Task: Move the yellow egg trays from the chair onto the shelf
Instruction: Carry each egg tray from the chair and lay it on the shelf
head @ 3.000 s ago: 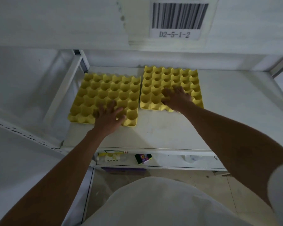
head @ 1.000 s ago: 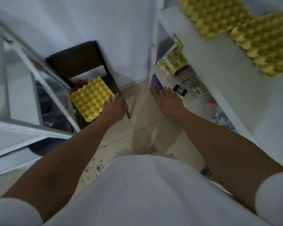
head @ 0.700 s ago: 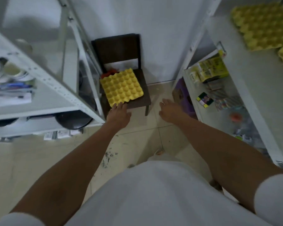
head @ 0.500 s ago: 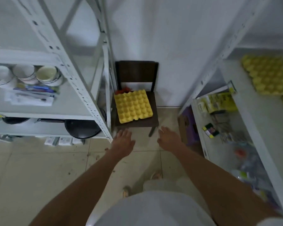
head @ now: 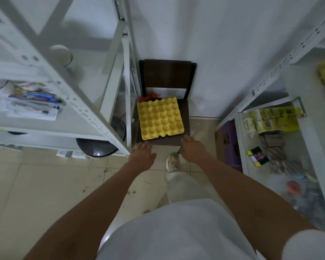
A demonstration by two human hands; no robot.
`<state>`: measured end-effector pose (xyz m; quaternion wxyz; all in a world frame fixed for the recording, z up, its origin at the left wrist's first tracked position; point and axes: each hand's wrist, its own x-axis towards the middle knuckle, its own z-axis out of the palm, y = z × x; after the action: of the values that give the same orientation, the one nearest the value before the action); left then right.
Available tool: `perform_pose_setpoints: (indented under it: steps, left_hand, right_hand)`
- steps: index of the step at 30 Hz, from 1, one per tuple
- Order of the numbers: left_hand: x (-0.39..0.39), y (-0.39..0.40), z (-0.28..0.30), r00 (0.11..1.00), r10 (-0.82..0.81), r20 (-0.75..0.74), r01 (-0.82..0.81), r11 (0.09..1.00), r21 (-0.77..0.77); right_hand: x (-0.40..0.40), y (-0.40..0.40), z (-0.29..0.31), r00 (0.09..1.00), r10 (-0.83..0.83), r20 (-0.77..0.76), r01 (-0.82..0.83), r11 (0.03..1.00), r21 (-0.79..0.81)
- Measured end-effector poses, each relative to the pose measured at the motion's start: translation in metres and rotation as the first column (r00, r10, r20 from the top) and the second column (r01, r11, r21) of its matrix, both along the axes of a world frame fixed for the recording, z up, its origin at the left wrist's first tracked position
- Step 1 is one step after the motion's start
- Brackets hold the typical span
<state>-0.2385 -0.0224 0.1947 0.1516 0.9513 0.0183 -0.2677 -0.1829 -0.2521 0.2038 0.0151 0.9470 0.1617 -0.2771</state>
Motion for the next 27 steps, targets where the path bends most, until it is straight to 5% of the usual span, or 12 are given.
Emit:
perform_pose_setpoints:
  steps: [9, 17, 27]
  left_hand:
    - [0.092, -0.019, -0.049, 0.982, 0.136, -0.133, -0.140, 0.990, -0.027]
    - [0.190, 0.014, -0.154, 0.902, 0.399, -0.168, -0.413, 0.909, -0.056]
    - [0.218, 0.050, -0.273, 0.813, 0.581, 0.033, -0.581, 0.814, -0.006]
  right_hand:
    - [0.119, -0.020, -0.070, 0.979, -0.050, -0.196, 0.063, 0.996, 0.056]
    - [0.203, -0.026, -0.191, 0.906, -0.317, -0.281, 0.357, 0.928, 0.102]
    - [0.257, -0.005, -0.307, 0.864, -0.490, -0.112, 0.502, 0.830, 0.241]
